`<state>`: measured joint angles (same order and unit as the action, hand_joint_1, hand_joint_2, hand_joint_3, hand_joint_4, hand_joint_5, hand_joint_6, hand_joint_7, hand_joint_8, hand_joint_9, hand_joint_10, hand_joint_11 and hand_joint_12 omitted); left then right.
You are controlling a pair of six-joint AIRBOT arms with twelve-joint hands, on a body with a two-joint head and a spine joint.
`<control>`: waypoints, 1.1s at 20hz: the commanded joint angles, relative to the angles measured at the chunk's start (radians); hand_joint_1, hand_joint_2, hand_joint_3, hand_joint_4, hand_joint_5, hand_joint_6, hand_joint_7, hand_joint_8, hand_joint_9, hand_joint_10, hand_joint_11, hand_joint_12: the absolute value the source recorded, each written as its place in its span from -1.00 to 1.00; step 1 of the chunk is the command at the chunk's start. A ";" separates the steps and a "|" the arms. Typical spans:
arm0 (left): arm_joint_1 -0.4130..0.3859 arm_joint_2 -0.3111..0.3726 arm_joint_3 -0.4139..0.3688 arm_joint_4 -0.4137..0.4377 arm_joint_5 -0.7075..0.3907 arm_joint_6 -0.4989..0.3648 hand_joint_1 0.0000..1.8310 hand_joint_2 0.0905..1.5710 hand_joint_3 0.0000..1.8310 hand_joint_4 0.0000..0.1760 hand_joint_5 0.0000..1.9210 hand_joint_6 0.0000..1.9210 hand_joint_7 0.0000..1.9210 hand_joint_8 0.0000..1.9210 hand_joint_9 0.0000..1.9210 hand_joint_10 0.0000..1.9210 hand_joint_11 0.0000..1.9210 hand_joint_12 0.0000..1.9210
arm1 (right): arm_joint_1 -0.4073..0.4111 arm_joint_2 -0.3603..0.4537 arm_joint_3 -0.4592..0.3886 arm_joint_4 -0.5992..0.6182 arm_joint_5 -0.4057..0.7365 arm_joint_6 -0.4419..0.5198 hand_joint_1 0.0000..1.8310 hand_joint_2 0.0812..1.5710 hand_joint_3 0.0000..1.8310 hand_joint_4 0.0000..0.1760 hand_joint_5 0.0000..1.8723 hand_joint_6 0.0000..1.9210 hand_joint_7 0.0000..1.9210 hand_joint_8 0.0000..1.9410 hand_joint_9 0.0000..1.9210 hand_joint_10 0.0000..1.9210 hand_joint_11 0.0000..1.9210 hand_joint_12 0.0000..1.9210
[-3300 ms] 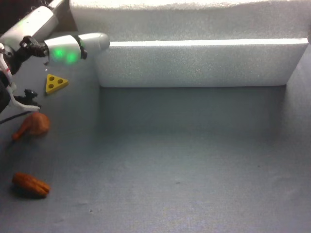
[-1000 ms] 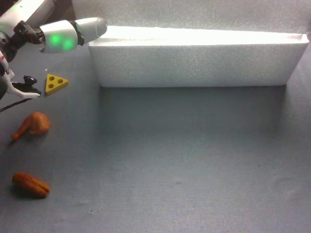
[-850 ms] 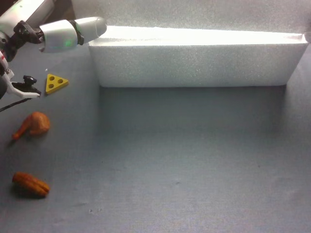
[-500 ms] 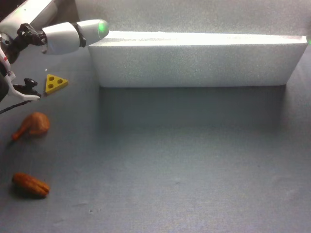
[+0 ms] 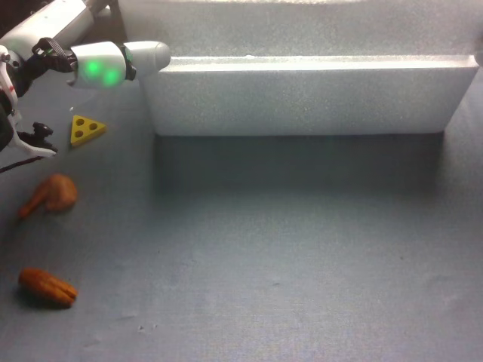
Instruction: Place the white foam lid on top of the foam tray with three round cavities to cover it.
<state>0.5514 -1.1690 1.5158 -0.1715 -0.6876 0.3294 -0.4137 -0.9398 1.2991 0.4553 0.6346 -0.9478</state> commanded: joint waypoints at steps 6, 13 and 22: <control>-0.035 0.002 0.014 0.047 -0.076 -0.003 -0.48 0.34 -1.00 -1.00 -0.89 -1.00 -0.97 -1.00 -0.98 -1.00 -1.00 -0.46 | 0.028 -0.001 0.013 -0.030 0.096 -0.013 -0.46 0.55 -1.00 -1.00 -1.00 -1.00 -1.00 -1.00 -1.00 -1.00 -1.00 -0.80; -0.050 0.000 0.027 0.062 -0.048 -0.002 -0.48 0.35 -1.00 -1.00 -0.90 -1.00 -0.99 -1.00 -0.99 -1.00 -1.00 -0.41 | 0.036 -0.017 0.029 -0.030 0.076 -0.015 -0.57 0.57 -1.00 -1.00 -1.00 -1.00 -1.00 -1.00 -1.00 -1.00 -1.00 -0.51; -0.060 -0.008 0.043 0.070 -0.018 -0.002 -0.52 0.33 -1.00 -1.00 -0.90 -1.00 -1.00 -1.00 -1.00 -1.00 -1.00 -0.66 | 0.037 -0.030 0.042 -0.030 0.062 -0.015 -0.51 0.56 -1.00 -1.00 -1.00 -1.00 -1.00 -1.00 -1.00 -1.00 -1.00 -0.62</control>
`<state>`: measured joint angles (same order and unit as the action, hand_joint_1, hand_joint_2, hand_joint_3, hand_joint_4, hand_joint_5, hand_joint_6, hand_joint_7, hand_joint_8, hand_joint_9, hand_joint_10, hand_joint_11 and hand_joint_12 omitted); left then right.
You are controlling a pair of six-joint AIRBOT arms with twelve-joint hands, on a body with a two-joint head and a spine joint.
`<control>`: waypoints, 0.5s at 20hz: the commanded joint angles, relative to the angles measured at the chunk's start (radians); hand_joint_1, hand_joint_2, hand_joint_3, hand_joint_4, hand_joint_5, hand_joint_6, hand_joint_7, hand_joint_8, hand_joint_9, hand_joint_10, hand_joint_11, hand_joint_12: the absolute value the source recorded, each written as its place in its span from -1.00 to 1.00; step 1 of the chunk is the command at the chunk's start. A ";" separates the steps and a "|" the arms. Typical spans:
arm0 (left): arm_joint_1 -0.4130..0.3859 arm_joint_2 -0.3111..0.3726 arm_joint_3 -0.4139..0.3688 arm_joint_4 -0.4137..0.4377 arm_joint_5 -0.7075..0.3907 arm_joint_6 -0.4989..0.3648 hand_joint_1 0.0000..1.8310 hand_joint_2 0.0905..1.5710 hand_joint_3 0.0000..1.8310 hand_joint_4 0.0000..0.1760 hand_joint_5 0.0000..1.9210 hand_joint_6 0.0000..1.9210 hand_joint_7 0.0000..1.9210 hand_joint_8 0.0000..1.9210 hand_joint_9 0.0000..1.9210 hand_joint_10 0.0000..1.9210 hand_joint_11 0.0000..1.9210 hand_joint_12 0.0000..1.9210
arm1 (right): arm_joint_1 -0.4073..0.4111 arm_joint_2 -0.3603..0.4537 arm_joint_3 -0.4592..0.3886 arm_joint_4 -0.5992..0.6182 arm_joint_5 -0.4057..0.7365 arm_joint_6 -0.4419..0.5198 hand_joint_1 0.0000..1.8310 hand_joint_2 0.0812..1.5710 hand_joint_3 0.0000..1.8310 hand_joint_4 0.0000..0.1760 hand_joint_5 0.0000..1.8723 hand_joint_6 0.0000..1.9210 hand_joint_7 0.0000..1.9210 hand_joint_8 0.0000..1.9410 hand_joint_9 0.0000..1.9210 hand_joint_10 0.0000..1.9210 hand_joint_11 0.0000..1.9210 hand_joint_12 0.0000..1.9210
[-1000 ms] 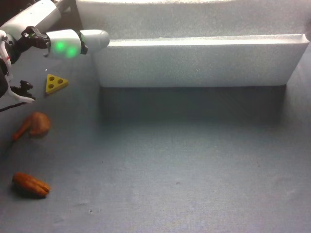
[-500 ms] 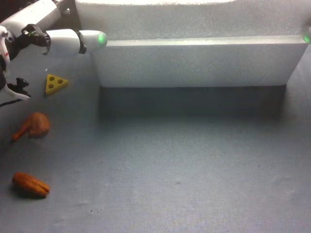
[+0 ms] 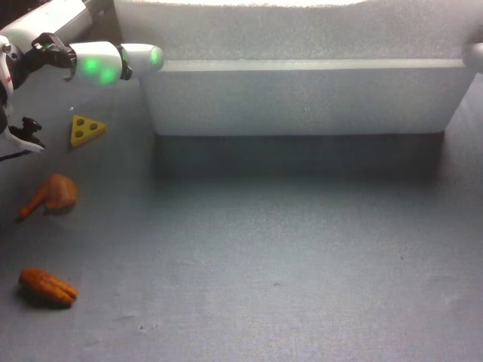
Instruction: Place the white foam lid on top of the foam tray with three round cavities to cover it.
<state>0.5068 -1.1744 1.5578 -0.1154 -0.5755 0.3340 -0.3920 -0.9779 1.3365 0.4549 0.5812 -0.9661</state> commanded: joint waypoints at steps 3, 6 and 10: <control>-0.016 -0.006 0.005 0.018 -0.120 -0.006 -0.53 0.33 -1.00 -1.00 -0.91 -1.00 -1.00 -1.00 -1.00 -1.00 -1.00 -0.75 | 0.015 0.005 0.010 -0.023 0.111 0.003 -0.54 0.57 -1.00 -1.00 -1.00 -1.00 -1.00 -1.00 -1.00 -1.00 -1.00 -0.64; -0.017 -0.009 0.007 0.021 -0.111 -0.006 -0.51 0.30 -1.00 -1.00 -0.92 -0.99 -1.00 -1.00 -1.00 -1.00 -1.00 -0.67 | 0.015 0.001 0.015 -0.017 0.105 0.003 -0.51 0.55 -1.00 -1.00 -1.00 -1.00 -1.00 -1.00 -1.00 -1.00 -1.00 -0.68; -0.016 -0.013 0.010 0.024 -0.102 -0.006 -0.52 0.32 -1.00 -1.00 -0.94 -0.99 -1.00 -1.00 -1.00 -1.00 -1.00 -0.66 | 0.012 -0.003 0.020 -0.009 0.100 0.003 -0.54 0.55 -1.00 -1.00 -1.00 -1.00 -1.00 -1.00 -1.00 -1.00 -1.00 -0.68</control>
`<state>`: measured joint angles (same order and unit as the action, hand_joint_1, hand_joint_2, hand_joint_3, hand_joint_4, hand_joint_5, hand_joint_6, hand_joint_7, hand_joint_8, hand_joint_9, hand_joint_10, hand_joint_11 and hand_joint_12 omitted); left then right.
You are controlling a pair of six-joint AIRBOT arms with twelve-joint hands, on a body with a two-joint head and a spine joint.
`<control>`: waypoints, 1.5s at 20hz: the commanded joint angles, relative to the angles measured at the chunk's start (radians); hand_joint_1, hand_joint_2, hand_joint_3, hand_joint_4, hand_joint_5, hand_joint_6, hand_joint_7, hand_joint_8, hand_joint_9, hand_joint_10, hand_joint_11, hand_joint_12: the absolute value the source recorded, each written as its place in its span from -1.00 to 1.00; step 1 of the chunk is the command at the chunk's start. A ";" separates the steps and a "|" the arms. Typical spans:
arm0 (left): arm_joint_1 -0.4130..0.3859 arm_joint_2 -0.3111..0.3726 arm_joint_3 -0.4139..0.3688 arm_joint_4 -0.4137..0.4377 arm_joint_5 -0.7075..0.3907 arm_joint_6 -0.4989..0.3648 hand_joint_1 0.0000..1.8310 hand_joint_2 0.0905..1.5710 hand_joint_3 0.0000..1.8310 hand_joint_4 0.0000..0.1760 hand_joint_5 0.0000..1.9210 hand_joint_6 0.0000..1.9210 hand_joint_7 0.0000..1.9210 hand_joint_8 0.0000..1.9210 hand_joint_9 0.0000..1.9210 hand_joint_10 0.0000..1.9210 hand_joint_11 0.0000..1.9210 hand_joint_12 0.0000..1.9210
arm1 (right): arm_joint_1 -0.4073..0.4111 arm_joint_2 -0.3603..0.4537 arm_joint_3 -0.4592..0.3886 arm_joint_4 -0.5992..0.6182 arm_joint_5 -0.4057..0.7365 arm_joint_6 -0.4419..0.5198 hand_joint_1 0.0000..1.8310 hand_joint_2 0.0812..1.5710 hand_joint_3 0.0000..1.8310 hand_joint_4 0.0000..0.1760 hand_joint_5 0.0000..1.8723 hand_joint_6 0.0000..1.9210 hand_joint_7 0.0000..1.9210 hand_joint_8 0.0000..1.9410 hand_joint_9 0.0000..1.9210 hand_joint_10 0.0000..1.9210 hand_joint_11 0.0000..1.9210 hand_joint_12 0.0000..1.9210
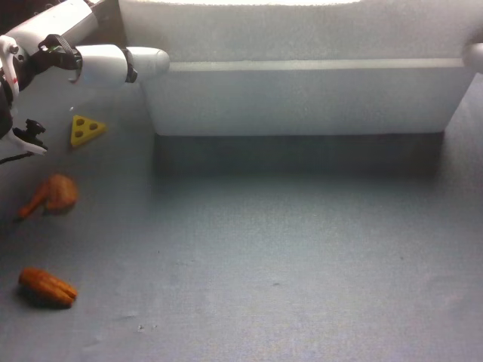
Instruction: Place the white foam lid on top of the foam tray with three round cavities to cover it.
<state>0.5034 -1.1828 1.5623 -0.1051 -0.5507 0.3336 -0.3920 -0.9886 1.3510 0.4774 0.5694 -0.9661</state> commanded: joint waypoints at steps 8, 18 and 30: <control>-0.005 0.003 0.006 0.000 -0.128 0.001 -0.55 0.32 -1.00 -1.00 -0.93 -0.99 -1.00 -1.00 -1.00 -1.00 -1.00 -0.92 | 0.002 0.006 0.003 -0.029 0.111 0.003 -0.38 0.53 -1.00 -1.00 -1.00 -1.00 -1.00 -1.00 -1.00 -1.00 -1.00 -0.93; 0.035 0.014 -0.009 -0.018 -0.131 0.003 -0.52 0.29 -1.00 -0.88 -0.93 -0.99 -1.00 -1.00 -1.00 -1.00 -1.00 -0.74 | -0.009 0.006 -0.023 -0.027 0.112 0.003 -0.37 0.50 -1.00 -1.00 -1.00 -1.00 -1.00 -1.00 -1.00 -1.00 -1.00 -1.00; 0.064 0.027 -0.019 -0.034 -0.146 0.003 -0.50 0.31 -1.00 -0.85 -0.94 -1.00 -1.00 -1.00 -1.00 -1.00 -1.00 -0.83 | -0.042 0.050 -0.058 -0.003 0.138 -0.004 -0.34 0.55 -1.00 -1.00 -1.00 -1.00 -1.00 -1.00 -1.00 -1.00 -1.00 -0.83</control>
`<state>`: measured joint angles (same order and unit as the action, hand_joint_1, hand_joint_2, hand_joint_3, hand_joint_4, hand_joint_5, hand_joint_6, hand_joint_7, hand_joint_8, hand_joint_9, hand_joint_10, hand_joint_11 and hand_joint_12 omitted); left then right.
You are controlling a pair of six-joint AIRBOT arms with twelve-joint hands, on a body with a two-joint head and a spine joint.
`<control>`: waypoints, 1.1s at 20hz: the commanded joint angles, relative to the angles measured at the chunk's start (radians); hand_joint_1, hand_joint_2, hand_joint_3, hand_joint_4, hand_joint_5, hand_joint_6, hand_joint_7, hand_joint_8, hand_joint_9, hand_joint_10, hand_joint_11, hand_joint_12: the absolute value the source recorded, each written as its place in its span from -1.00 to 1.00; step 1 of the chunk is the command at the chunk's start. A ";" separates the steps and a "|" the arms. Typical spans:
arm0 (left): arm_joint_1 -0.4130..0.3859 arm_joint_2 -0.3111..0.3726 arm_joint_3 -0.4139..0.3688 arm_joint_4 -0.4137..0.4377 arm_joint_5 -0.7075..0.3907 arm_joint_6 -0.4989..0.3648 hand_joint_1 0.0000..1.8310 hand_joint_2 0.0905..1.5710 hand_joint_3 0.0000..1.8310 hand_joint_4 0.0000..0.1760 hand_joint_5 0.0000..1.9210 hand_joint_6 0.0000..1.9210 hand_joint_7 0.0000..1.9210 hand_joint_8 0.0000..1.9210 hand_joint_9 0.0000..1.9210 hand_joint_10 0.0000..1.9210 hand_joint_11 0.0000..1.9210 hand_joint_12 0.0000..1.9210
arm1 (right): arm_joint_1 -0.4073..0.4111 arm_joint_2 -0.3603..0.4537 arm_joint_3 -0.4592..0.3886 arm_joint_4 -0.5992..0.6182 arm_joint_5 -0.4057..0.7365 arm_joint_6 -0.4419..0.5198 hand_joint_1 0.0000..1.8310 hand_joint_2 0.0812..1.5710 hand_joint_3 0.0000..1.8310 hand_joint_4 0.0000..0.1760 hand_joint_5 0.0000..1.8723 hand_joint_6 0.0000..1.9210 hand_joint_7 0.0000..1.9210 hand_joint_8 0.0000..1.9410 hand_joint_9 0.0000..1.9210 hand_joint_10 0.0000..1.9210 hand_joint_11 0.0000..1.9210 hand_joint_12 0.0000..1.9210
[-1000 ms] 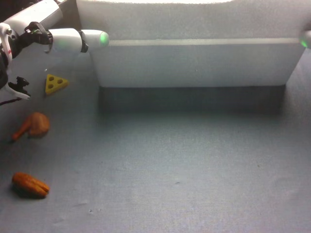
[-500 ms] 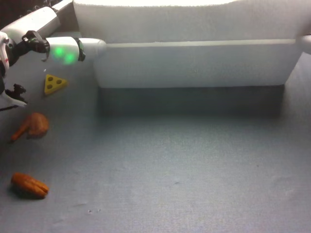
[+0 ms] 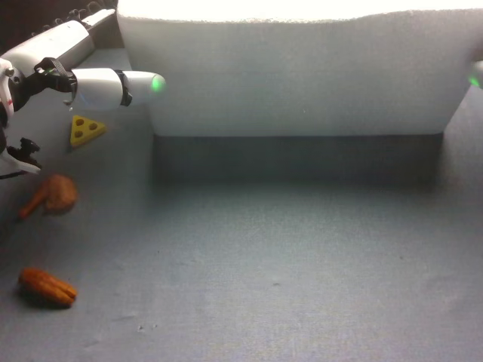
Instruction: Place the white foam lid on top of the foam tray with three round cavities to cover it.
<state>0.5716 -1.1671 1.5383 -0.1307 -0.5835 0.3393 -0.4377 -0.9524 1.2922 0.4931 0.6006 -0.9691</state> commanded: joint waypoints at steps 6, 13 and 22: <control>-0.002 0.011 0.013 -0.013 -0.109 -0.002 -0.50 0.32 -1.00 -0.75 -0.93 -1.00 -1.00 -1.00 -1.00 -1.00 -1.00 -0.61 | 0.004 0.030 -0.009 -0.013 0.112 -0.017 -0.29 0.52 -1.00 -1.00 -1.00 -1.00 -1.00 -1.00 -1.00 -1.00 -0.98 -0.99; 0.003 0.011 0.017 -0.019 -0.106 0.000 -0.54 0.31 -1.00 -0.91 -0.93 -1.00 -1.00 -1.00 -1.00 -1.00 -1.00 -0.61 | 0.004 0.074 -0.037 0.031 0.117 -0.091 -0.34 0.48 -1.00 -1.00 -1.00 -1.00 -1.00 -1.00 -1.00 -1.00 -1.00 -1.00; 0.013 0.049 -0.013 -0.025 -0.139 0.014 -0.48 0.36 -1.00 -0.80 -0.94 -1.00 -1.00 -1.00 -1.00 -1.00 -1.00 -0.77 | 0.006 0.146 -0.087 0.051 0.118 -0.162 -0.29 0.49 -1.00 -1.00 -1.00 -1.00 -1.00 -1.00 -1.00 -1.00 -1.00 -1.00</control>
<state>0.5888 -1.1278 1.5242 -0.1444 -0.5999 0.3546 -0.4397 -0.8265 1.1995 0.5503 0.5999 -1.1278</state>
